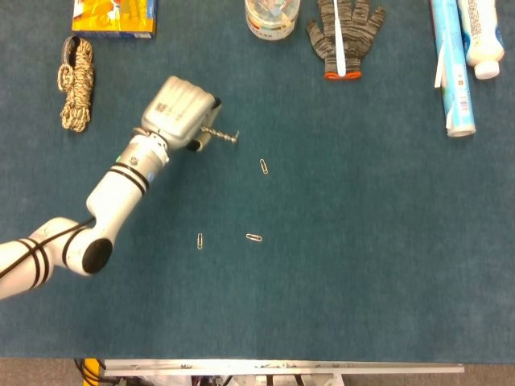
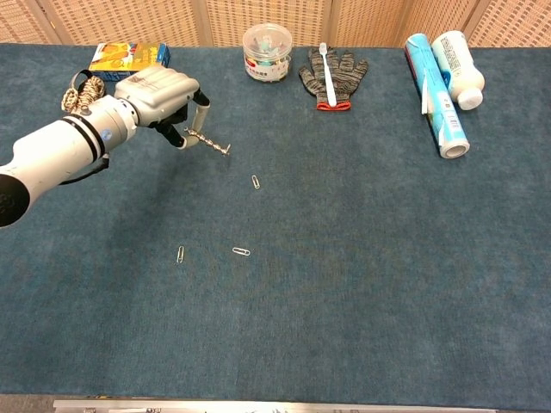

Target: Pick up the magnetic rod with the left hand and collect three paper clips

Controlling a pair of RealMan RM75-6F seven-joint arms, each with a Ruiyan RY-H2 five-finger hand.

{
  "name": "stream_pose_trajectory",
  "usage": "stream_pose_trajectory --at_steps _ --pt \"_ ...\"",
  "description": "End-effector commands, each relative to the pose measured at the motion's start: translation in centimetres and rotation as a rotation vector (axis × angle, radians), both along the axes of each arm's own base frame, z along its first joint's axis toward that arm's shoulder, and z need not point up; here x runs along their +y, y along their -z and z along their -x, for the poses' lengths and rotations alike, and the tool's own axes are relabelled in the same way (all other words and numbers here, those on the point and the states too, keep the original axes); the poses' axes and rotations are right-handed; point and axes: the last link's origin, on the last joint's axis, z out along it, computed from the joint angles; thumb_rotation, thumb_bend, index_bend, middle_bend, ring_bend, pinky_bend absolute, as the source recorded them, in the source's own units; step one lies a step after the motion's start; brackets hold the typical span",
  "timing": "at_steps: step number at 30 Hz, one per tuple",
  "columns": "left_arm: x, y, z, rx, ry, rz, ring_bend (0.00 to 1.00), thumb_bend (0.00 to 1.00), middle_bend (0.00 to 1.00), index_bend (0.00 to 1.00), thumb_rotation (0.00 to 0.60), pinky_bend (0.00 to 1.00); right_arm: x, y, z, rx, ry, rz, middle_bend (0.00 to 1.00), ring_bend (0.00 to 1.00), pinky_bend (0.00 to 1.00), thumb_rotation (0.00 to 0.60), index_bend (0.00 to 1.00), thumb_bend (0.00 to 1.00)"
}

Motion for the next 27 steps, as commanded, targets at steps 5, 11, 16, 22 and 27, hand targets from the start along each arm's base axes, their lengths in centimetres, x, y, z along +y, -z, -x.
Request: stream_pose_trajectory --at_steps 5,11,16,22,27 --pt "-2.9 -0.3 -1.4 -0.029 0.093 0.031 0.93 0.34 1.0 0.6 0.6 0.77 0.1 0.1 -0.1 -0.001 -0.002 0.0 0.36 0.26 0.44 0.6 0.49 0.0" --pt "-3.9 0.2 -2.0 -0.043 0.114 0.062 0.93 0.34 1.0 0.6 0.6 0.77 0.2 0.0 0.0 -0.001 0.002 0.003 0.36 0.26 0.44 0.6 0.49 0.0" --pt "-4.0 1.3 -2.1 -0.04 0.109 0.082 0.93 0.34 1.0 0.6 0.6 0.77 0.3 0.2 0.2 -0.008 0.009 0.002 0.36 0.26 0.44 0.6 0.49 0.0" --pt "-3.4 2.0 -2.4 -0.051 0.09 0.087 0.93 0.34 1.0 0.6 0.6 0.77 0.4 0.2 0.4 -0.01 0.016 0.004 0.36 0.26 0.44 0.6 0.49 0.0" --pt "-3.2 2.5 -2.4 -0.053 0.077 0.094 0.93 0.34 1.0 0.6 0.6 0.77 0.5 0.2 0.5 -0.01 0.018 0.003 0.36 0.26 0.44 0.6 0.49 0.0"
